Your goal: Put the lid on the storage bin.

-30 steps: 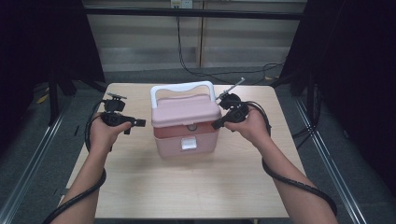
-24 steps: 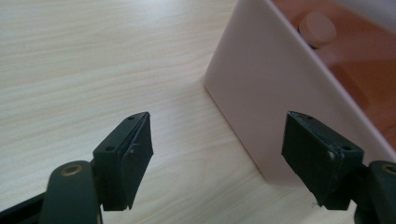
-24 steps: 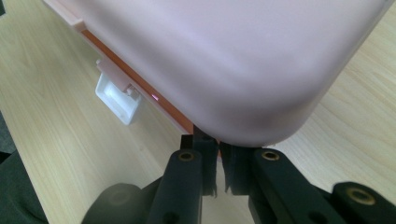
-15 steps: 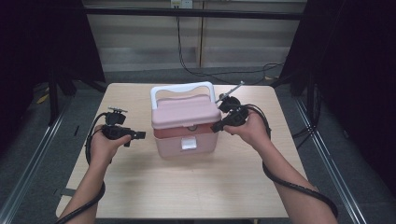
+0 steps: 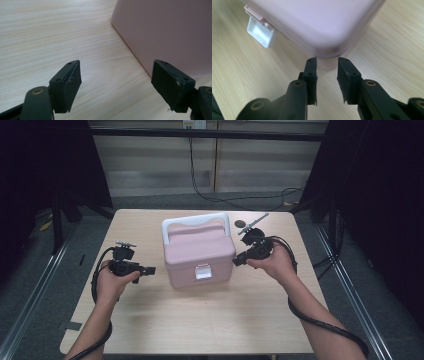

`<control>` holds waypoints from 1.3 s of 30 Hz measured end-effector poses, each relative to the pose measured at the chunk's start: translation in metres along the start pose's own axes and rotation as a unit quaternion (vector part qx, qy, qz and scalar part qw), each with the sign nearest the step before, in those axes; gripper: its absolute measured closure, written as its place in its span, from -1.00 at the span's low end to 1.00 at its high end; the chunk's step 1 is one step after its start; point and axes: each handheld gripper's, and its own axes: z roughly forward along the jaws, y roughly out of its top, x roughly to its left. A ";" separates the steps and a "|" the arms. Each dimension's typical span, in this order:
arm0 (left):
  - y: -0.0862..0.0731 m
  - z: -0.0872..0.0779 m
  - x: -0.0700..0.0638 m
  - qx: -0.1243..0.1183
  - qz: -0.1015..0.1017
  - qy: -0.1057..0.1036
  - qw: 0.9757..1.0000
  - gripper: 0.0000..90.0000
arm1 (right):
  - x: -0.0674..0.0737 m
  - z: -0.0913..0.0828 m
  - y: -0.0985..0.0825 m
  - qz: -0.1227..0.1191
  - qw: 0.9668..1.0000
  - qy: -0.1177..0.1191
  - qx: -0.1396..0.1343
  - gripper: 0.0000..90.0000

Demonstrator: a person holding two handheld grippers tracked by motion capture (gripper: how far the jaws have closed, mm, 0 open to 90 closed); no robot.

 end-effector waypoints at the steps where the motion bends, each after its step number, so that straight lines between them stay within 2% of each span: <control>1: -0.001 0.000 0.000 0.000 0.000 0.002 1.000 -0.48 | -0.001 0.001 -0.001 -0.001 1.000 0.002 0.000 0.53; 10: -0.006 -0.001 -0.001 -0.003 0.008 0.007 1.000 -0.51 | -0.001 0.002 -0.005 -0.001 1.000 0.002 -0.003 0.28; 18: -0.014 -0.002 0.001 -0.005 0.007 0.001 1.000 -0.55 | 0.000 0.002 -0.013 -0.005 1.000 -0.001 -0.010 -0.03; 23: -0.021 -0.002 0.003 -0.006 0.018 -0.006 1.000 -0.57 | -0.001 0.008 -0.023 -0.009 1.000 -0.002 -0.009 -0.21; 26: -0.024 -0.003 0.003 -0.005 0.023 -0.002 1.000 -0.58 | -0.003 0.011 -0.031 -0.008 1.000 -0.005 -0.010 -0.30; 33: -0.030 -0.002 0.002 -0.003 0.040 0.002 0.999 -0.58 | -0.008 0.016 -0.050 -0.002 1.000 0.000 -0.011 -0.42; 37: -0.035 0.002 0.002 -0.002 0.038 0.003 0.999 -0.58 | -0.010 0.020 -0.062 0.003 1.000 0.003 -0.011 -0.45; 39: -0.038 0.003 0.003 0.002 0.043 0.005 0.999 -0.58 | -0.011 0.023 -0.067 0.007 1.000 0.005 -0.010 -0.47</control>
